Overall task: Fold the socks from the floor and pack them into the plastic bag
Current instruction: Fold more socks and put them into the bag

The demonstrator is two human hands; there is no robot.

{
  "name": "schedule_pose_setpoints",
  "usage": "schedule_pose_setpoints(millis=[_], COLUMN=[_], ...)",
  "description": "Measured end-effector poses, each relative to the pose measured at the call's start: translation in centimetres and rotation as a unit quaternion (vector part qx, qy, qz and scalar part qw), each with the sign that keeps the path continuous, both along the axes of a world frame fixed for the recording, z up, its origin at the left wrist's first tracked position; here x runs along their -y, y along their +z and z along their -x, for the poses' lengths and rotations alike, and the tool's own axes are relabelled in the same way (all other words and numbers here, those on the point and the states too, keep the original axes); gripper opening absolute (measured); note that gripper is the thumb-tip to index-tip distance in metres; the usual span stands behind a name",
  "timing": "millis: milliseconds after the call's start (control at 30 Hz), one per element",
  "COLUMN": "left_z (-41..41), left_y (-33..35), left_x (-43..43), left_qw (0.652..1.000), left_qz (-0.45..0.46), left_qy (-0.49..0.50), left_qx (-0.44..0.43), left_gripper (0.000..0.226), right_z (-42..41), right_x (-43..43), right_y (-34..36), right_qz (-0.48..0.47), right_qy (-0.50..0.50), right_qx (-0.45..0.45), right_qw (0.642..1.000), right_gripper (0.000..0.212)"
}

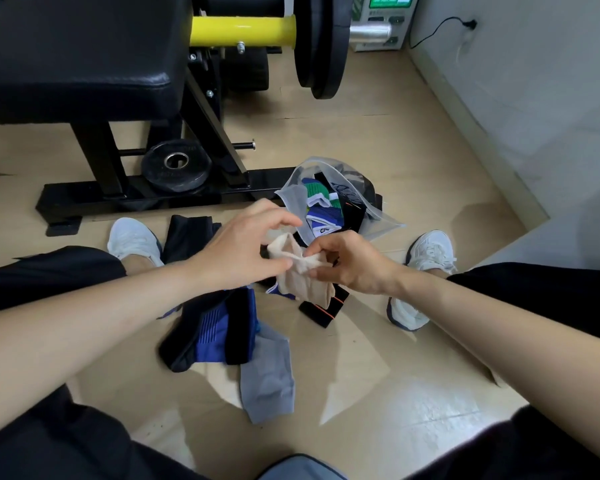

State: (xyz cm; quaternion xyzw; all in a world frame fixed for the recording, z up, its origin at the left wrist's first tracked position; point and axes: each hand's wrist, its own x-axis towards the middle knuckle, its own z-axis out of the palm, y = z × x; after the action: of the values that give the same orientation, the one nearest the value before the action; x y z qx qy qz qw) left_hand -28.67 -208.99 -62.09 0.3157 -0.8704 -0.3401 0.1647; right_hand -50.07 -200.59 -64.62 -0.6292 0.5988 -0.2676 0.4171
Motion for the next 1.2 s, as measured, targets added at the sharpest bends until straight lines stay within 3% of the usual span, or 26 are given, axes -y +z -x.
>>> schedule_pose_setpoints(millis=[67,133,267,400,633,733,867,967,1100,1200], left_z=[0.0,0.4,0.3,-0.1,-0.1,0.0,-0.1,0.0,-0.1,-0.1], left_y=[-0.2,-0.4,-1.2,-1.6,-1.2,-0.8,-0.5,-0.2,-0.3,-0.6], left_x=[0.0,-0.5,-0.1,1.1,2.1,2.0,1.8,1.8,1.7,1.5], left_qw=[0.996,0.992,0.993,0.986,0.95,0.933,0.921,0.911,0.912,0.92], left_qz=[0.021,-0.009,-0.07,-0.156,-0.249,-0.272,-0.283,-0.312,-0.365,-0.342], left_qy=[-0.069,-0.071,-0.023,0.059,0.16,0.195,0.219,0.208,0.146,0.144], left_qx=[0.05,0.099,0.096,0.03,-0.095,-0.133,-0.154,-0.172,-0.118,-0.126], left_gripper=[0.07,0.073,0.021,0.006,0.023,0.02,0.011,0.012,0.034,0.029], right_z=[0.0,0.0,0.2,0.9,-0.4,-0.7,-1.2,-1.1,-0.4,0.5], right_x=[0.1,0.2,0.5,0.6,0.3,0.2,0.4,0.4,0.7,0.8], right_y=[0.4,0.7,0.8,0.2,1.4,2.3,2.4,2.5,3.0,3.1], right_qz=[-0.008,-0.005,-0.007,-0.008,0.08,0.116,0.106,0.085,0.053,0.036], right_qy=[0.029,0.036,0.008,-0.045,-0.061,-0.007,0.05,-0.008,-0.114,-0.126], right_qx=[0.011,0.015,0.016,-0.032,0.033,-0.024,-0.056,-0.046,0.074,0.09], right_qw=[0.999,0.999,1.0,0.998,0.994,0.993,0.992,0.995,0.989,0.987], right_gripper=[0.017,0.015,0.012,0.017,0.025,0.042,0.033,0.038,0.039,0.038])
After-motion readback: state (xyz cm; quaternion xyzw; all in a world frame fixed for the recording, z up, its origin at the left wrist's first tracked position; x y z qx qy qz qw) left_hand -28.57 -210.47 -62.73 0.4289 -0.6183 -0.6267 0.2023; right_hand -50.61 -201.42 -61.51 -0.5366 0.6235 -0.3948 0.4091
